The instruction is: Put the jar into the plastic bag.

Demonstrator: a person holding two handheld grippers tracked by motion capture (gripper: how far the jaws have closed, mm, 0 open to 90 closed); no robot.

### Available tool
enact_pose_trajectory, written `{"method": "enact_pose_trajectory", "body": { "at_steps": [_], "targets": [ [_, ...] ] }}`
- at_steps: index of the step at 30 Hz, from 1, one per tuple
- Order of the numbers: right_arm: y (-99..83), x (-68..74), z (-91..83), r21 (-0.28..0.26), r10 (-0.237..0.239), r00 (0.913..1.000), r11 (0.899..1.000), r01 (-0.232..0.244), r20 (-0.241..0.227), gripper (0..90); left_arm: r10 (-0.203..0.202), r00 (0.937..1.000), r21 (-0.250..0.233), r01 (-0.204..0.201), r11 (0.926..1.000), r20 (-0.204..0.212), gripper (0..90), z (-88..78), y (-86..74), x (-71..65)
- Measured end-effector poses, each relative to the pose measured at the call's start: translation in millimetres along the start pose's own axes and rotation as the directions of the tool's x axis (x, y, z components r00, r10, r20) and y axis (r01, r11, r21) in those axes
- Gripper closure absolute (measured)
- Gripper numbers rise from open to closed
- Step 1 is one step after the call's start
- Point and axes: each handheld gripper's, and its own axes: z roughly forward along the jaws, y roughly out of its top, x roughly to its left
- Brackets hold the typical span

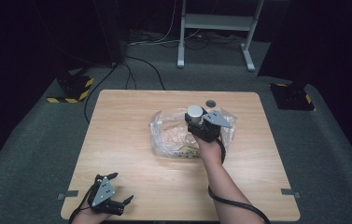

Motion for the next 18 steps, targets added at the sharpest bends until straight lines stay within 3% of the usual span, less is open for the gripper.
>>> {"method": "enact_pose_trajectory", "body": {
  "at_steps": [1,2,3,5,6,7,18],
  "targets": [
    [0.0,-0.1,0.0,0.003,-0.002,1.0000,1.000,0.002,-0.001,28.8,0.000,1.0000,0.000,0.000,1.0000,0.000,1.5,0.1,0.0,0.0],
    [-0.1,-0.3,0.1,0.005,0.001,1.0000,1.000,-0.001,-0.002,20.8,0.000,1.0000,0.000,0.000,1.0000,0.000,1.5,0.1,0.0,0.0],
    [-0.1,-0.3,0.1,0.005,0.001,1.0000,1.000,-0.001,-0.002,20.8,-0.001,1.0000,0.001,0.001,1.0000,0.000,1.5,0.1,0.0,0.1],
    [-0.1,-0.4,0.7,0.008,0.007,1.0000,1.000,-0.007,0.004,11.5,-0.002,1.0000,0.001,0.002,1.0000,0.001,1.5,0.2,0.0,0.2],
    [0.5,0.2,0.2,0.012,0.005,0.9998,1.000,-0.005,0.017,2.3,-0.002,1.0000,0.001,0.002,1.0000,0.001,1.5,0.2,0.0,0.2],
    [1.0,0.1,-0.3,0.014,0.006,0.9999,1.000,-0.006,0.014,0.2,-0.002,1.0000,0.001,0.002,1.0000,0.000,1.5,0.2,0.0,0.1],
    [11.7,4.2,-22.1,-0.016,0.009,0.9997,1.000,-0.010,-0.022,0.0,0.003,1.0000,0.004,-0.003,1.0000,-0.001,1.5,0.5,0.2,-0.3]
  ]
}}
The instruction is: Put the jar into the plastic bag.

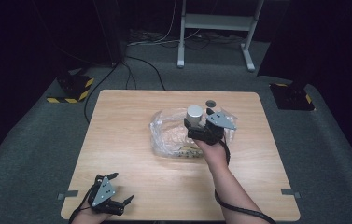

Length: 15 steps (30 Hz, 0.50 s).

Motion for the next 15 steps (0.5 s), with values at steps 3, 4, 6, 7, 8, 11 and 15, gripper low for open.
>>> {"method": "enact_pose_trajectory", "body": {
  "at_steps": [3,4,6,7,8,11,15],
  "targets": [
    [0.7,3.2,-7.7,-0.002,-0.003,0.9999,1.000,0.003,-0.013,0.0,0.004,1.0000,0.003,-0.004,1.0000,0.000,1.5,0.2,0.2,-0.5],
    [0.7,4.1,-10.2,-0.003,-0.005,0.9998,1.000,0.005,-0.018,0.0,0.006,1.0000,0.004,-0.006,1.0000,0.001,1.5,0.2,0.2,-0.6],
    [0.4,5.8,-14.9,0.000,-0.013,0.9997,1.000,0.013,-0.023,0.0,0.005,1.0000,0.005,-0.005,1.0000,0.001,1.5,0.3,0.2,-0.7],
    [0.3,6.3,-16.7,0.002,-0.018,0.9996,1.000,0.018,-0.022,0.0,0.005,1.0000,0.006,-0.005,1.0000,0.001,1.5,0.4,0.3,-0.7],
    [0.1,7.0,-19.6,0.002,-0.023,0.9995,1.000,0.023,-0.021,0.0,0.005,1.0000,0.006,-0.005,1.0000,0.001,1.5,0.4,0.3,-0.7],
    [-0.6,8.8,-26.7,0.004,-0.035,0.9991,0.999,0.035,-0.024,0.1,0.008,1.0000,0.007,-0.008,0.9999,0.000,1.5,0.6,0.4,-0.8],
    [-4.0,11.1,-35.1,0.014,-0.041,0.9989,0.999,0.041,-0.024,0.1,0.008,1.0000,0.009,-0.008,0.9999,-0.001,1.5,0.7,0.4,-0.7]
  ]
}}
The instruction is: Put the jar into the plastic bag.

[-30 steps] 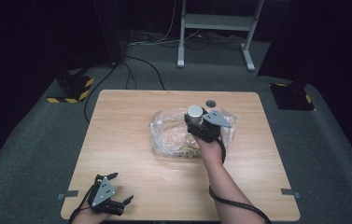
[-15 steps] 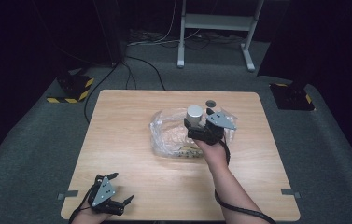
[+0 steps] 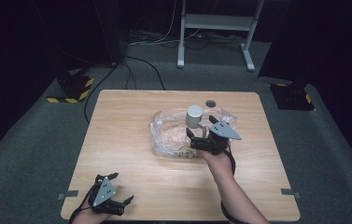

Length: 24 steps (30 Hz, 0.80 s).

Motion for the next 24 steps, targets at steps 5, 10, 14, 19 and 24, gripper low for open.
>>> {"method": "enact_pose_trajectory", "body": {
  "at_steps": [5,10,14,19,24],
  "targets": [
    [-5.8,3.5,-9.5,0.011,-0.012,0.9999,1.000,0.012,-0.005,0.1,0.001,1.0000,0.001,-0.001,1.0000,0.000,1.5,0.2,0.1,-0.2],
    [-13.1,7.6,-19.5,0.021,-0.031,0.9995,0.999,0.031,-0.003,0.1,0.004,1.0000,0.004,-0.004,1.0000,0.000,1.6,0.5,0.2,-0.4],
    [-16.5,11.0,-26.0,0.021,-0.033,0.9994,0.999,0.033,-0.010,0.1,0.002,1.0000,0.005,-0.002,1.0000,0.000,1.6,0.6,0.2,-0.3],
    [-19.3,16.7,-36.2,0.024,-0.050,0.9987,0.998,0.051,-0.012,0.1,0.002,1.0000,0.006,-0.002,1.0000,0.000,1.7,0.7,0.2,-0.3],
    [-26.7,20.0,-48.7,0.040,-0.055,0.9983,0.998,0.056,-0.016,0.1,0.005,1.0000,0.006,-0.005,1.0000,0.002,2.0,0.7,0.3,-0.3]
  ]
}}
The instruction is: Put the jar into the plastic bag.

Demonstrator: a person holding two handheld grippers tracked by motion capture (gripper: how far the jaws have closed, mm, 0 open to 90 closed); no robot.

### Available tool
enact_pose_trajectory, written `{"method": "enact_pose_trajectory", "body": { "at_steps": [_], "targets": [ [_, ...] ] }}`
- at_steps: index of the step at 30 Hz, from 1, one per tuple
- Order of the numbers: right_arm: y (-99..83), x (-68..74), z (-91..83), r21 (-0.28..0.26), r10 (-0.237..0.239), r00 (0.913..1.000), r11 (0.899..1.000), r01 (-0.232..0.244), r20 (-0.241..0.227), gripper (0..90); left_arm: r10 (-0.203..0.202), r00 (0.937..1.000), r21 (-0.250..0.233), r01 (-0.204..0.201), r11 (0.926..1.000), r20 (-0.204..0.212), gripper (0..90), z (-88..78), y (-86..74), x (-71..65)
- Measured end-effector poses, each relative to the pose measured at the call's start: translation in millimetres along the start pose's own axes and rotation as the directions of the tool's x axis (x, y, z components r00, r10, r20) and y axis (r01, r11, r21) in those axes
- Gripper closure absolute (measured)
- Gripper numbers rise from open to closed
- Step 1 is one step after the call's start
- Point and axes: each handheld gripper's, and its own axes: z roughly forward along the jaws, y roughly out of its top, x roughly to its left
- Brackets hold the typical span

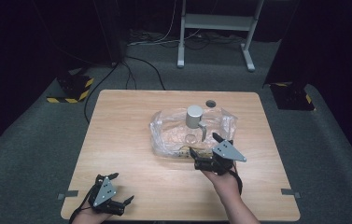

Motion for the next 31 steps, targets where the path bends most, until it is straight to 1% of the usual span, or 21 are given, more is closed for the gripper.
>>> {"method": "enact_pose_trajectory", "body": {
  "at_steps": [2,4,5,6,8,9,10,14,15,16,18,21,24,26,29,31],
  "targets": [
    [-5.9,1.7,-7.4,0.012,0.000,1.0000,1.000,0.000,0.002,0.0,-0.003,1.0000,0.000,0.003,1.0000,-0.001,2.0,0.1,0.0,0.0],
    [-10.3,2.8,-12.9,0.023,-0.017,0.9998,1.000,0.017,0.004,0.0,-0.003,1.0000,-0.001,0.003,1.0000,-0.003,2.0,-0.1,0.0,0.1],
    [-15.3,3.7,-18.6,0.036,-0.029,0.9996,0.999,0.029,0.005,0.0,-0.003,1.0000,-0.001,0.003,1.0000,-0.004,2.0,-0.1,-0.1,0.1],
    [-15.3,3.7,-18.6,0.036,-0.029,0.9996,0.999,0.029,0.005,0.0,-0.003,1.0000,-0.001,0.003,1.0000,-0.004,2.0,-0.1,-0.1,0.0],
    [-22.0,4.1,-24.8,0.055,-0.036,0.9993,0.998,0.036,0.006,0.0,-0.003,1.0000,0.000,0.003,1.0000,-0.005,2.0,0.1,0.0,-0.1],
    [-29.3,4.3,-30.7,0.076,-0.047,0.9988,0.996,0.046,0.013,0.0,-0.003,1.0000,0.000,0.003,1.0000,-0.005,2.0,0.1,0.0,-0.1],
    [-29.3,4.3,-30.7,0.076,-0.047,0.9988,0.996,0.046,0.013,0.0,-0.002,1.0000,0.000,0.002,1.0000,-0.005,2.0,0.1,0.0,-0.1],
    [-46.0,5.2,-42.2,0.114,-0.065,0.9976,0.992,0.062,0.025,0.0,-0.001,1.0000,-0.001,0.001,1.0000,-0.006,2.0,-0.1,-0.1,-0.2],
    [-56.1,4.9,-48.0,0.136,-0.071,0.9970,0.989,0.066,0.030,0.0,-0.002,1.0000,-0.001,0.002,1.0000,-0.007,2.0,-0.1,-0.1,-0.2],
    [-56.1,4.9,-48.0,0.136,-0.071,0.9970,0.989,0.066,0.030,0.0,-0.002,1.0000,-0.001,0.002,1.0000,-0.008,2.0,0.0,0.0,-0.3],
    [-69.3,3.3,-55.0,0.163,-0.057,0.9974,0.985,0.050,0.045,0.0,-0.002,1.0000,0.001,0.002,1.0000,-0.009,2.0,0.2,0.0,-0.4],
    [-82.4,1.3,-61.7,0.195,-0.051,0.9968,0.980,0.038,0.062,0.0,-0.001,1.0000,0.001,0.002,1.0000,-0.009,2.0,0.2,0.0,-0.5],
    [-91.3,0.8,-65.4,0.223,-0.059,0.9949,0.974,0.040,0.081,0.0,-0.003,1.0000,0.000,0.003,1.0000,-0.010,2.0,0.2,0.0,-0.3],
    [-93.9,1.5,-65.8,0.238,-0.075,0.9935,0.970,0.053,0.085,0.0,-0.002,0.9999,0.001,0.002,1.0000,-0.010,2.0,0.2,0.1,-0.4],
    [-95.9,4.1,-65.7,0.239,-0.095,0.9923,0.968,0.073,0.080,0.0,0.001,1.0000,0.002,-0.001,1.0000,-0.008,2.0,0.3,0.1,-0.5],
    [-96.2,4.7,-66.7,0.229,-0.100,0.9917,0.970,0.079,0.082,0.0,0.003,1.0000,0.001,-0.003,1.0000,-0.003,1.7,0.1,0.0,-0.7]
  ]
}}
